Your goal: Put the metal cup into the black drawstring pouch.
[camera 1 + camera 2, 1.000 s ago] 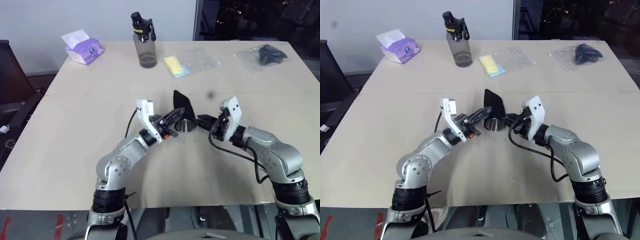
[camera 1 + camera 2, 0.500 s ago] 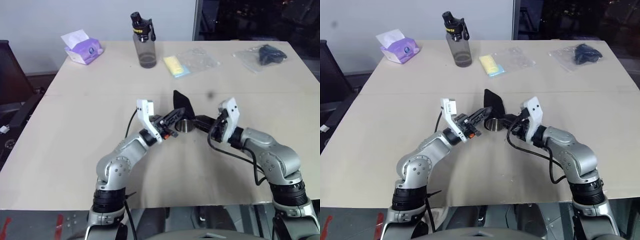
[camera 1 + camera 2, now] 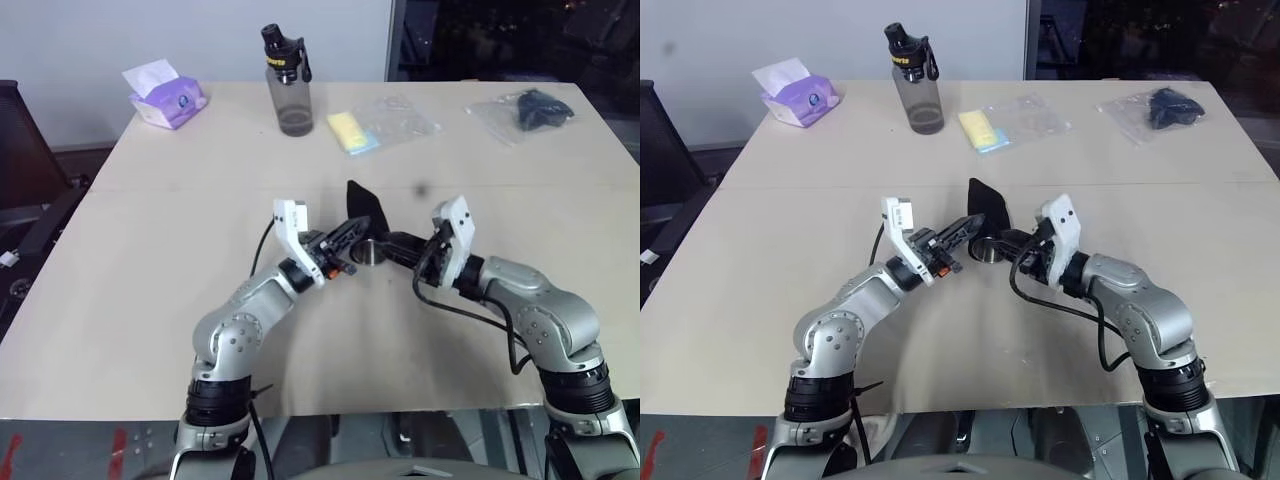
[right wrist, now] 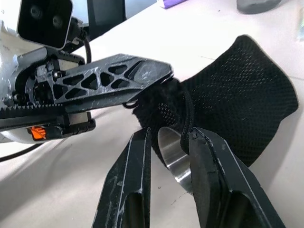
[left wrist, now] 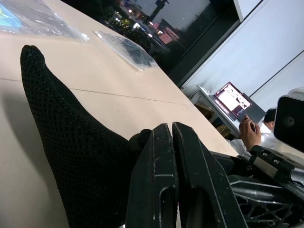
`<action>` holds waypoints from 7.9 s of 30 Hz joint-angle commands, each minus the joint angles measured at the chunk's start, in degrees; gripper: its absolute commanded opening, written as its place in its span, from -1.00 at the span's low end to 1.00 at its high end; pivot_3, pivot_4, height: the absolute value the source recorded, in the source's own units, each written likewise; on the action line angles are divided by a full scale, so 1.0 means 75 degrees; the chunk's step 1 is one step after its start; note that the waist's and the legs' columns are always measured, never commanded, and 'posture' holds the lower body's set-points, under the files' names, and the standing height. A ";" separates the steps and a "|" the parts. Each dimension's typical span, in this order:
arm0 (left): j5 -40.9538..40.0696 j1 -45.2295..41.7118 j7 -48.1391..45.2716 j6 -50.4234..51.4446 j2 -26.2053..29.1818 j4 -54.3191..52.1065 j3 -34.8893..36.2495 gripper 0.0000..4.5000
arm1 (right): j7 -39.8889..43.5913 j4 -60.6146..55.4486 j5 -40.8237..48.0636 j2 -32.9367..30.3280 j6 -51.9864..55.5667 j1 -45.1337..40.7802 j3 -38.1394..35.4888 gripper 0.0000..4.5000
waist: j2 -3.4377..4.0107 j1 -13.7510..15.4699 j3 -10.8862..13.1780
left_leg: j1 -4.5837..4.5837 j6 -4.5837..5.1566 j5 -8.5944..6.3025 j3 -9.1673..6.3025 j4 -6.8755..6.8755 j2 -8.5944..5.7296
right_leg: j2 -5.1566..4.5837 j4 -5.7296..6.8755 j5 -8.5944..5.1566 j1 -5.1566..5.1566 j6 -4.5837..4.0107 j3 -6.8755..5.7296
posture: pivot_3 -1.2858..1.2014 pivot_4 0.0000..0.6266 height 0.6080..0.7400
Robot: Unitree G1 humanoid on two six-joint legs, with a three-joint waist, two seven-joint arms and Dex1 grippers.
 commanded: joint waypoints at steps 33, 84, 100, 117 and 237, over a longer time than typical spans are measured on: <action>0.0182 -0.0010 -0.0243 -0.0146 -0.0042 -0.0111 -0.0023 -1.00 | -0.0207 -0.0007 0.0873 0.0009 -0.0303 0.0422 -0.0610 -0.20 | 0.0003 -0.0042 -0.0002 | 0.0009 0.0000 0.0000 0.0016 0.0002 0.0003 | 0.0010 0.0011 0.0001 0.0001 -0.0002 0.0005 | 0.03 -0.52 1.00; 0.0181 0.0008 -0.0173 -0.0077 -0.0056 -0.0170 -0.0056 -1.00 | 0.0239 0.0146 0.2947 0.1338 0.0300 0.0405 -0.0695 -0.20 | 0.0003 -0.0012 -0.0002 | 0.0010 0.0000 0.0000 0.0003 0.0006 0.0004 | 0.0013 0.0018 0.0002 0.0002 -0.0004 0.0003 | 0.03 -0.52 1.00; 0.0195 -0.0018 -0.0226 -0.0105 -0.0052 -0.0109 -0.0086 -1.00 | -0.0189 0.0737 0.2187 0.1295 0.0009 0.0486 -0.0674 -0.20 | 0.0003 -0.0018 -0.0002 | 0.0012 0.0000 0.0000 0.0006 0.0006 0.0004 | 0.0014 0.0020 0.0002 0.0002 -0.0004 0.0002 | 0.03 -0.52 1.00; 0.0219 -0.0004 -0.0230 -0.0117 -0.0037 -0.0110 -0.0054 -1.00 | -0.0418 0.0931 0.1946 0.1690 -0.0321 0.0490 -0.0974 -0.99 | 0.0004 -0.0013 -0.0002 | 0.0011 0.0000 0.0000 0.0005 0.0006 0.0003 | 0.0013 0.0020 0.0002 0.0002 -0.0004 0.0005 | 0.03 -0.52 1.00; 0.2089 -0.2972 -0.1840 -0.3536 -0.0020 0.0816 0.0114 0.05 | -0.2260 0.2227 0.5267 0.2239 -0.0747 -0.5125 -0.2312 -1.00 | 0.0012 -0.0036 0.0004 | 0.0006 0.0002 0.0001 0.0000 -0.0005 0.0006 | 0.0019 0.0038 0.0003 -0.0008 -0.0006 -0.0005 | 0.03 -0.52 1.00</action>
